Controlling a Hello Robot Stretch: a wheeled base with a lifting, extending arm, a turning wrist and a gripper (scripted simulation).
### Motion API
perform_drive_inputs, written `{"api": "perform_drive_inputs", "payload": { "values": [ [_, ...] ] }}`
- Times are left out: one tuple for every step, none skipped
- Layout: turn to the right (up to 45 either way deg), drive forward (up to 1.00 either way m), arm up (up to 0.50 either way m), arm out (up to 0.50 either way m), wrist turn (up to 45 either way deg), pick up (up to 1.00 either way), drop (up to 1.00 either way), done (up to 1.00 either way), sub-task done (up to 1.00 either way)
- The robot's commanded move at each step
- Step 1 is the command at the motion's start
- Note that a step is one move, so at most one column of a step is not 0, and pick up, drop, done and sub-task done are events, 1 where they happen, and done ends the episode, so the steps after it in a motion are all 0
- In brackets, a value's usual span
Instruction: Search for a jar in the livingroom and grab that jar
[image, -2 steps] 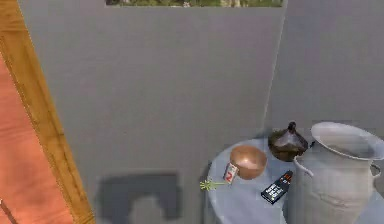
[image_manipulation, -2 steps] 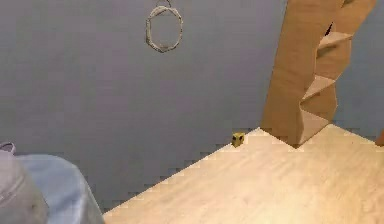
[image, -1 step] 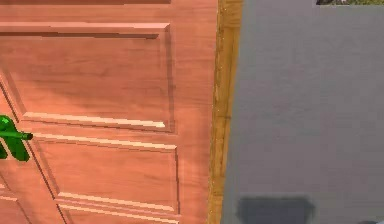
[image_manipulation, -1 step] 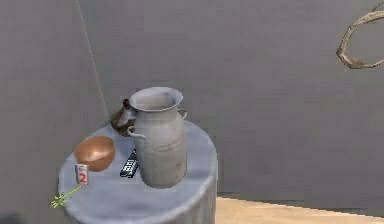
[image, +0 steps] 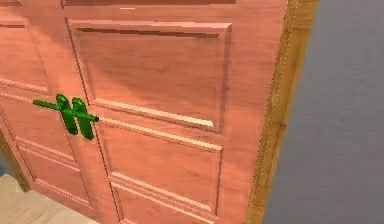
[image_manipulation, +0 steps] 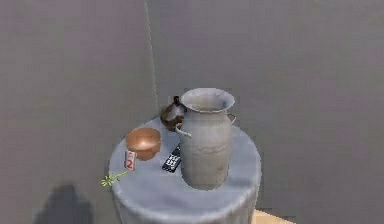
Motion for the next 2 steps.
{"api": "perform_drive_inputs", "payload": {
  "values": [
    [45.0, 0.00, 0.00, 0.00, 0.0, 0.00, 0.00, 0.00, 0.00],
    [45.0, 0.00, 0.00, 0.00, 0.0, 0.00, 0.00, 0.00, 0.00]
  ]
}}
